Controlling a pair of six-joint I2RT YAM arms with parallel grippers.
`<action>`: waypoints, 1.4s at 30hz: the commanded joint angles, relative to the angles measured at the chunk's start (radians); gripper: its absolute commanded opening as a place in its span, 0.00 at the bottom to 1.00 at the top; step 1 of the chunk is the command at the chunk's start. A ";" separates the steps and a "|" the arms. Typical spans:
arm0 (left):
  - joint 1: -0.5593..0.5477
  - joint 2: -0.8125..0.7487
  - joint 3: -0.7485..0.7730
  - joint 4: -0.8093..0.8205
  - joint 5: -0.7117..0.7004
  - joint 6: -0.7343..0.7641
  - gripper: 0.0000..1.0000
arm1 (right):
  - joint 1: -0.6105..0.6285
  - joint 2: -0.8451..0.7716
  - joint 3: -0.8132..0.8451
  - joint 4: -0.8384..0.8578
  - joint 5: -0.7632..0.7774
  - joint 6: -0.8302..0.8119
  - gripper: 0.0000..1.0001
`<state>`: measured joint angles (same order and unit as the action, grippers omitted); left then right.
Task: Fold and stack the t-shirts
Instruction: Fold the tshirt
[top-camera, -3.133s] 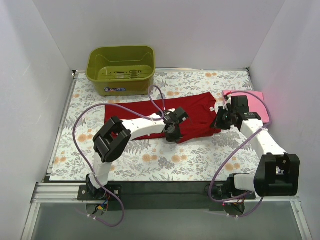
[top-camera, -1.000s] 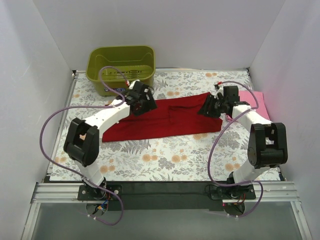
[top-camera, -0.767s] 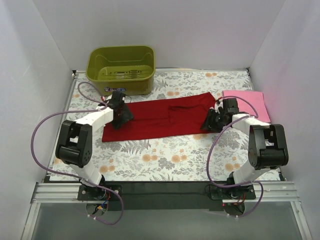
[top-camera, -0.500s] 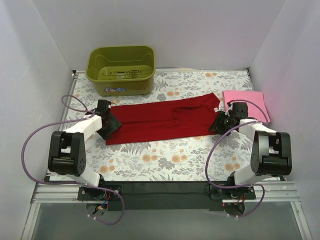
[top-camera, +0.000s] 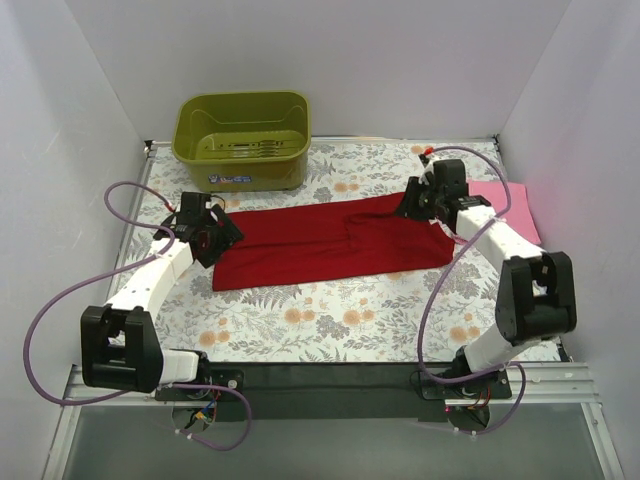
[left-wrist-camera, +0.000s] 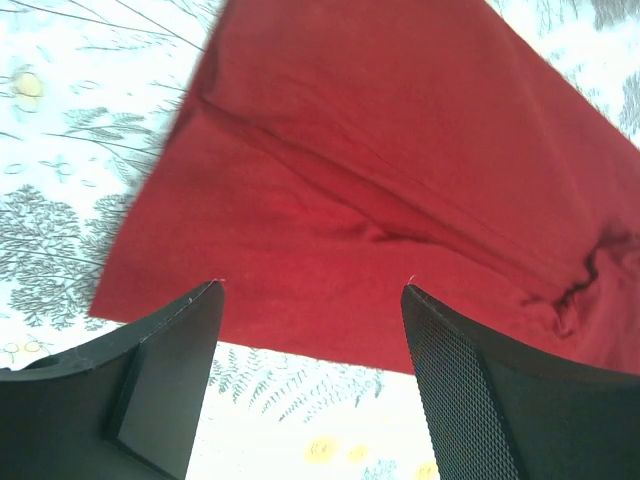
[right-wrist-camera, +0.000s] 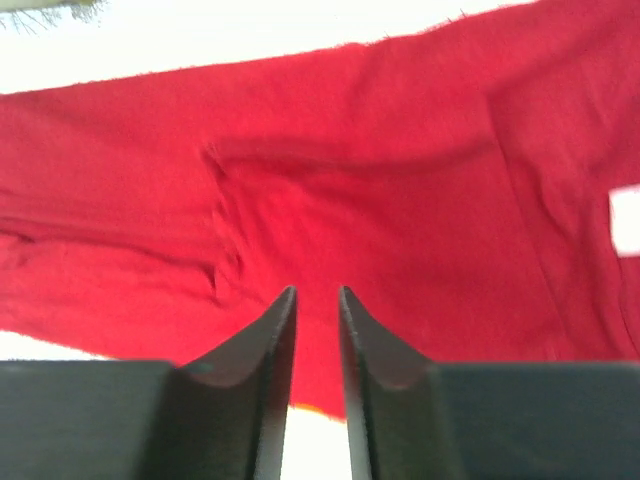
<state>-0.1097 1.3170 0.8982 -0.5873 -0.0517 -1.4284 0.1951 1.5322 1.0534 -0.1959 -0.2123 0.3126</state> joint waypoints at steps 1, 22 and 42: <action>-0.010 -0.019 0.010 0.003 0.050 0.049 0.67 | 0.021 0.117 0.083 0.030 -0.036 -0.006 0.24; -0.010 -0.061 -0.091 0.015 0.085 0.102 0.67 | 0.029 0.591 0.565 -0.007 -0.039 0.002 0.21; -0.010 -0.099 -0.119 0.027 0.076 0.114 0.67 | 0.026 0.292 0.204 -0.114 0.100 -0.064 0.21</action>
<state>-0.1181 1.2610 0.7818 -0.5678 0.0296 -1.3266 0.2237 1.8156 1.2610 -0.3058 -0.1467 0.2676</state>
